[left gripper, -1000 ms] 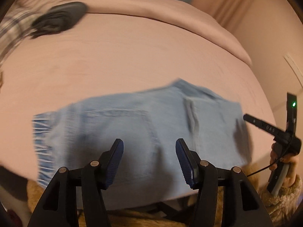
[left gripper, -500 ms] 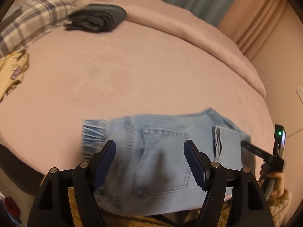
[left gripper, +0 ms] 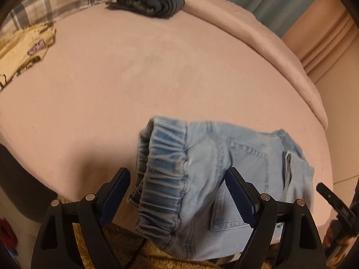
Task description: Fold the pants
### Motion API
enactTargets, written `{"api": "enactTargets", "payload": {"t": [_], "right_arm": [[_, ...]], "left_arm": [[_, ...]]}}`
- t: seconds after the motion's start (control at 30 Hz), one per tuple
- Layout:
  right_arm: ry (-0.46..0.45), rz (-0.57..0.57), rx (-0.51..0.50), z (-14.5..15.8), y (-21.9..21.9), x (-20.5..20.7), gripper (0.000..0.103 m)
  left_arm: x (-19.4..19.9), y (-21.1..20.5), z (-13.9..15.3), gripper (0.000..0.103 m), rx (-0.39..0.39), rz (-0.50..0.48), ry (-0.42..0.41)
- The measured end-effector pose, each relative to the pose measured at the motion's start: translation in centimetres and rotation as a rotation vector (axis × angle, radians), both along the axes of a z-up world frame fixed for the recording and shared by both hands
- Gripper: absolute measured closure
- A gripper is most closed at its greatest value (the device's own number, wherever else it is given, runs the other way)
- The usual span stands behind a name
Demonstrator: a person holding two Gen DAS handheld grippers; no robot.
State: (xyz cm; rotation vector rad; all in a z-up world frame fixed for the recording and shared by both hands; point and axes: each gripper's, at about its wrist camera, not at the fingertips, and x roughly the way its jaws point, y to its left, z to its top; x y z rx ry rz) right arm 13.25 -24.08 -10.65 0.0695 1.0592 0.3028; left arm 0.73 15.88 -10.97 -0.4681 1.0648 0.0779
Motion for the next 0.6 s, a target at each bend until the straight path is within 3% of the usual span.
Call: {"api": "enactTargets", "payload": {"t": [0.2, 0.37, 0.47, 0.6], "right_arm": [[0.056, 0.097, -0.082, -2.9, 2.7, -1.2, 0.022], [0.096, 0.099, -0.158, -4.7, 3.6, -0.9, 0.021], [0.09, 0.093, -0.189, -4.7, 4.2, -0.8, 0.019], [0.087, 0.089, -0.192, -4.8, 4.5, -0.5, 0.018]], "left_arm": [[0.0, 0.0, -1.4, 0.016, -0.015, -0.008, 0.02], [0.2, -0.2, -2.1, 0.016, -0.007, -0.025, 0.015], [0.3, -0.3, -1.9, 0.023, -0.005, -0.021, 0.019], [0.0, -0.7, -1.5, 0.045, -0.015, -0.052, 0.011]]}}
